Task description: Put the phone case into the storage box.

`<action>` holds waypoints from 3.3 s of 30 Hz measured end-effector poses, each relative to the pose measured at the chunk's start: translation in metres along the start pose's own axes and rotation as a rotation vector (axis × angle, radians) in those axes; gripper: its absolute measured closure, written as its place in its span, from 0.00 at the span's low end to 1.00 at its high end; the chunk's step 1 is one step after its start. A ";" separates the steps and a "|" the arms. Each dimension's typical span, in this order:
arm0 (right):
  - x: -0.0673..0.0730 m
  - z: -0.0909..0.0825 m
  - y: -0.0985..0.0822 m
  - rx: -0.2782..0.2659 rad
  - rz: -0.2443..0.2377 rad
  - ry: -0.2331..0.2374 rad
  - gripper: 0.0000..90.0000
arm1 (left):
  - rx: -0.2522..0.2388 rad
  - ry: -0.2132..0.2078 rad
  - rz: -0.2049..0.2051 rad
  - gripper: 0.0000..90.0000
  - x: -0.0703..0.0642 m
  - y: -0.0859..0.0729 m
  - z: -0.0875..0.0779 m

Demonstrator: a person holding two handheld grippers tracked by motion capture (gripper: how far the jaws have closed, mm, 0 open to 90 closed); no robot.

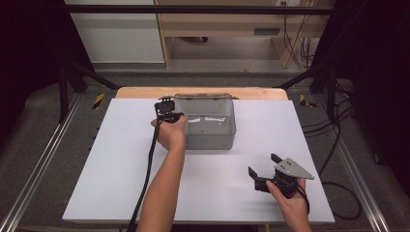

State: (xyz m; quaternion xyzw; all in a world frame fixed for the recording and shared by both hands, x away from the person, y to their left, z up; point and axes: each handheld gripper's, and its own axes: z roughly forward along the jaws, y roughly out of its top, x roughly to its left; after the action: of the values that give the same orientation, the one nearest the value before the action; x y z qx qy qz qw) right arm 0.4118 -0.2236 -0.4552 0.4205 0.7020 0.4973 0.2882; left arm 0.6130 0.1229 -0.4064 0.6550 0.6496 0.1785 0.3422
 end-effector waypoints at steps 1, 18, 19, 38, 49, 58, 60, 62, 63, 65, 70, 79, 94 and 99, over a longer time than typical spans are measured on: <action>0.000 0.000 0.000 0.001 -0.001 0.001 0.06 | 0.011 0.005 0.005 0.85 0.000 0.000 0.001; 0.002 0.001 0.000 0.008 -0.009 0.012 0.06 | 0.027 0.000 0.027 0.83 0.000 0.002 0.001; 0.002 0.001 0.000 0.009 -0.011 0.013 0.06 | 0.026 0.001 0.029 0.83 0.000 0.002 0.001; 0.004 0.002 0.000 0.008 -0.014 0.019 0.06 | -0.095 -0.034 0.111 0.65 -0.007 0.007 -0.031; 0.003 0.003 0.000 0.008 -0.015 0.015 0.05 | -0.162 -0.037 0.184 0.50 -0.007 0.007 -0.046; 0.002 0.003 0.000 0.007 -0.011 0.010 0.04 | -0.220 -0.039 0.177 0.25 -0.001 0.006 -0.052; 0.002 0.003 0.000 0.005 -0.015 0.011 0.04 | -0.235 -0.043 0.171 0.18 0.001 0.007 -0.053; 0.003 0.003 0.001 0.002 -0.015 0.015 0.04 | -0.255 -0.042 0.181 0.13 0.004 0.006 -0.054; 0.003 0.003 0.001 0.001 -0.016 0.015 0.04 | -0.267 -0.045 0.184 0.11 0.005 0.006 -0.055; 0.002 0.003 0.001 0.000 -0.014 0.019 0.04 | -0.289 -0.056 0.193 0.08 0.008 0.006 -0.058; 0.002 0.004 0.000 0.002 -0.018 0.019 0.04 | -0.348 -0.084 0.230 0.05 0.015 0.008 -0.067; 0.001 0.006 0.000 -0.012 -0.003 0.008 0.04 | -0.436 -0.180 0.318 0.04 0.034 0.012 -0.087; -0.005 0.003 -0.001 -0.093 0.007 -0.060 0.05 | -0.510 -0.298 0.305 0.03 0.087 -0.021 -0.122; -0.008 0.002 -0.002 -0.105 0.000 -0.075 0.05 | -0.519 -0.302 0.305 0.03 0.104 -0.039 -0.133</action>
State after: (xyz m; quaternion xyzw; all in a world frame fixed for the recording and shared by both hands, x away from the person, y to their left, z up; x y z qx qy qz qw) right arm 0.4161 -0.2299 -0.4583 0.4231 0.6637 0.5173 0.3359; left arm 0.5039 0.2495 -0.3618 0.6546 0.4190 0.2881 0.5594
